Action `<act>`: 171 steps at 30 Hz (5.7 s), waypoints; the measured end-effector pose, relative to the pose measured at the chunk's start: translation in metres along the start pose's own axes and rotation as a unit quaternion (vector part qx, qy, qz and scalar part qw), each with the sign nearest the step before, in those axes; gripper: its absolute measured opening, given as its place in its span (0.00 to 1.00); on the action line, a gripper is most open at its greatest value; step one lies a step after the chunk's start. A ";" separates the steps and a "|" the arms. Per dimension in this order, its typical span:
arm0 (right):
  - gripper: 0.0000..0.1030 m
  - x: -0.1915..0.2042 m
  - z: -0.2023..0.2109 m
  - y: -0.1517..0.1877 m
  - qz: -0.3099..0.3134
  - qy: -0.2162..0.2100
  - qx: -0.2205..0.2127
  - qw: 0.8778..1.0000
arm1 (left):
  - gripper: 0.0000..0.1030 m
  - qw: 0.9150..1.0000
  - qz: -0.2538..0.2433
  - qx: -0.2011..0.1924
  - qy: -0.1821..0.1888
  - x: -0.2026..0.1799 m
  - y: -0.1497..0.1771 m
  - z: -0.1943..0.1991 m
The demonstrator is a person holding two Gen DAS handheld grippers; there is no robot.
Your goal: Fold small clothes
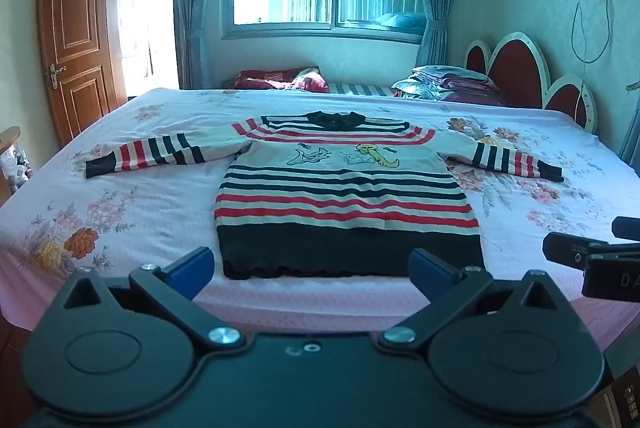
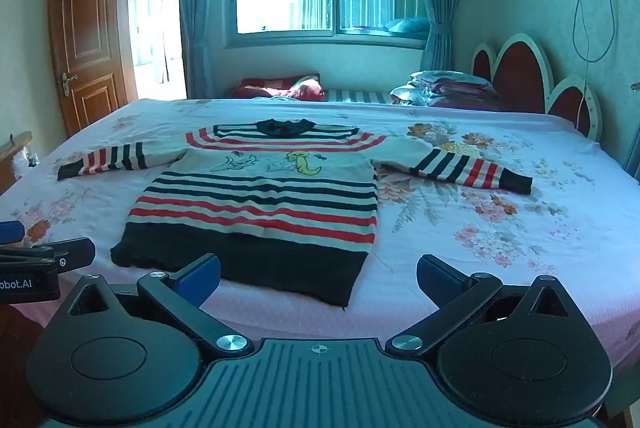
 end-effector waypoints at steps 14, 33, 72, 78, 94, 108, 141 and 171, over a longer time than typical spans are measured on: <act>1.00 0.001 0.001 -0.003 0.001 0.001 -0.004 1.000 | 1.00 1.000 0.002 0.001 -0.002 0.002 -0.003 0.002; 1.00 0.002 0.001 -0.009 0.006 0.000 -0.007 1.000 | 1.00 1.000 -0.002 0.001 -0.002 0.004 -0.009 0.001; 1.00 0.001 -0.001 -0.006 0.005 -0.005 -0.006 1.000 | 1.00 1.000 -0.006 -0.002 -0.010 0.000 -0.007 0.003; 1.00 0.002 -0.002 -0.006 0.004 -0.005 -0.006 1.000 | 1.00 1.000 -0.006 -0.003 -0.012 -0.001 -0.007 0.004; 1.00 0.006 -0.002 -0.007 0.004 -0.005 -0.006 1.000 | 1.00 1.000 -0.004 -0.001 -0.010 0.003 -0.006 0.005; 1.00 0.000 -0.010 -0.007 -0.004 0.000 -0.003 1.000 | 1.00 1.000 -0.007 0.005 -0.006 0.004 -0.011 -0.007; 1.00 -0.025 -0.171 -0.110 -0.051 0.044 -0.005 0.998 | 1.00 0.999 0.047 -0.008 0.023 0.051 -0.118 -0.171; 0.44 -0.290 -0.314 -0.073 -0.253 0.141 0.039 0.956 | 0.99 0.997 -0.017 0.074 0.031 -0.077 -0.140 -0.368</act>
Point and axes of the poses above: each gripper's, at about its wrist camera, not at the fingertips, and z roughly against the way its jaws point, x to its left, y to its underside, the point moved 6 cm from there along -z, roughly the way its jaws point, and after that the axes turned 8 degrees about z, right-handed, at the moved point
